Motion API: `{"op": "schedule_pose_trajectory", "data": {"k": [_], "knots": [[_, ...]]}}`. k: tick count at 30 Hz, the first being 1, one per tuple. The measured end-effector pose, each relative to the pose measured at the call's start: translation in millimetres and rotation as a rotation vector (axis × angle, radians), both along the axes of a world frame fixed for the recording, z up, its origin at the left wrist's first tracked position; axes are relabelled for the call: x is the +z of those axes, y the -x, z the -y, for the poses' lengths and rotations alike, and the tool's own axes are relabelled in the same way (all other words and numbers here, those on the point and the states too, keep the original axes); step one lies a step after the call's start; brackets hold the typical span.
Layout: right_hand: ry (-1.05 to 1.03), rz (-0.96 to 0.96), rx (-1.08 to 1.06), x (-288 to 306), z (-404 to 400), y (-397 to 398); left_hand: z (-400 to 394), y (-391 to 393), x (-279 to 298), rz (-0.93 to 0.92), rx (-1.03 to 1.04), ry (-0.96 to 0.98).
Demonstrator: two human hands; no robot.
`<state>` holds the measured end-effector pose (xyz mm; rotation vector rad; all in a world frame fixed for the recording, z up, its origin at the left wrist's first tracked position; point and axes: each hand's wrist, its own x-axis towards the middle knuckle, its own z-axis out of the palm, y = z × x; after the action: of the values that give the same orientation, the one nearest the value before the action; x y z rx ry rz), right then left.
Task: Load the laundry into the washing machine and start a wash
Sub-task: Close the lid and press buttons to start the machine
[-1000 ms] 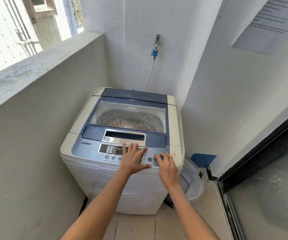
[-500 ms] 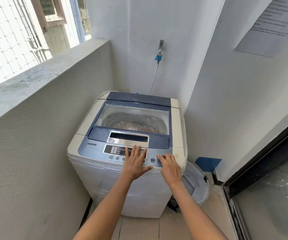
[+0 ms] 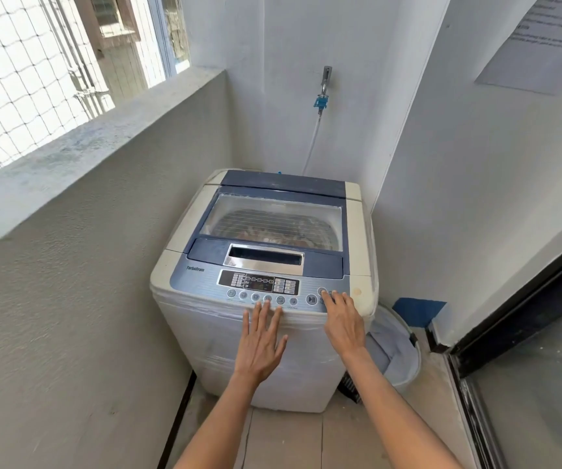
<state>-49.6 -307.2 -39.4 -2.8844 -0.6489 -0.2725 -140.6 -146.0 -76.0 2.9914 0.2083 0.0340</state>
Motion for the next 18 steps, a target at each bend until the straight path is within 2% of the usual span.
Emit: {"op": "schedule_pose_trajectory", "data": {"k": [4, 18], "knots": [[0.02, -0.01, -0.008, -6.7, 0.8, -3.1, -5.4, -6.4, -7.7, -0.048, 0.004, -0.047], [-0.044, -0.049, -0.053, -5.3, -1.1, -1.4, -15.8, -17.2, 4.1, 0.12, -0.087, -0.041]]}}
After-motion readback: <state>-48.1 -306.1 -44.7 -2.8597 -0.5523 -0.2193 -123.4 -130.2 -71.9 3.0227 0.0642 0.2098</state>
